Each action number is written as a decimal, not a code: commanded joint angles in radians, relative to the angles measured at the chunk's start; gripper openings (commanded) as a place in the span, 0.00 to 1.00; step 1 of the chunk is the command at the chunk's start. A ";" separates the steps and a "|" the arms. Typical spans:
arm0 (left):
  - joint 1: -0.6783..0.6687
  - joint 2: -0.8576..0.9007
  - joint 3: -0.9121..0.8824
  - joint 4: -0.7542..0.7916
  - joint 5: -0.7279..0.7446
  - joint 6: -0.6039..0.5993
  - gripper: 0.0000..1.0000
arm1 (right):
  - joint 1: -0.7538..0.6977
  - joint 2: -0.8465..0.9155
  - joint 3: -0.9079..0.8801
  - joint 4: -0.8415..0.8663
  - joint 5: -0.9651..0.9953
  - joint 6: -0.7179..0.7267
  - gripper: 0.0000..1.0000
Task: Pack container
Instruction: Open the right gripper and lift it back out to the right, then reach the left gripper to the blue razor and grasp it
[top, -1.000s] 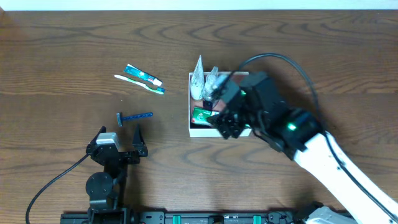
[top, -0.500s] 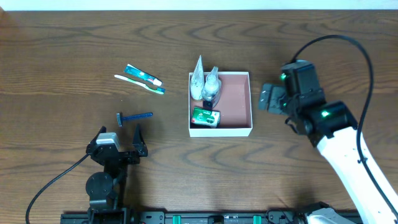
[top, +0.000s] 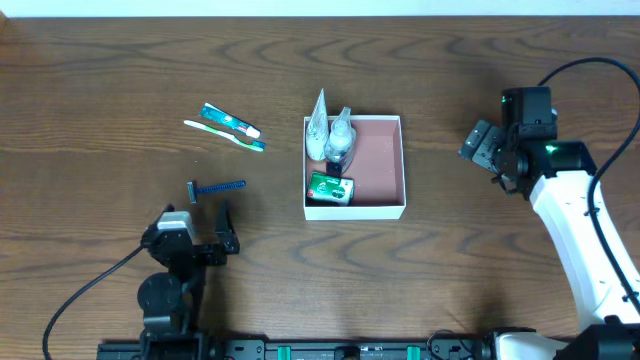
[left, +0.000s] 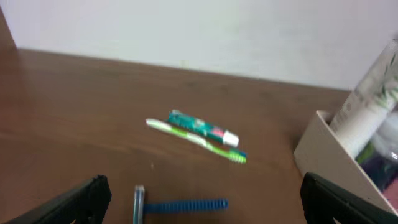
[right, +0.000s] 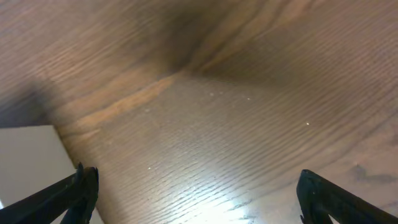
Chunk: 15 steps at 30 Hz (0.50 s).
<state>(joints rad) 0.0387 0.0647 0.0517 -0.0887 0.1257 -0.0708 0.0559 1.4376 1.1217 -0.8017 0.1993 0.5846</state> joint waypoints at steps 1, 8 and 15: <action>0.005 0.077 0.070 -0.045 0.047 0.000 0.98 | -0.009 0.009 -0.006 -0.003 0.010 0.021 0.99; 0.005 0.407 0.386 -0.182 0.063 -0.013 0.98 | -0.009 0.009 -0.006 -0.003 0.010 0.021 0.99; 0.005 0.832 0.813 -0.517 0.113 -0.012 0.98 | -0.009 0.009 -0.006 -0.003 0.010 0.021 0.99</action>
<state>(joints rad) 0.0387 0.7795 0.7425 -0.5407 0.1928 -0.0780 0.0555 1.4422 1.1172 -0.8040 0.1986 0.5919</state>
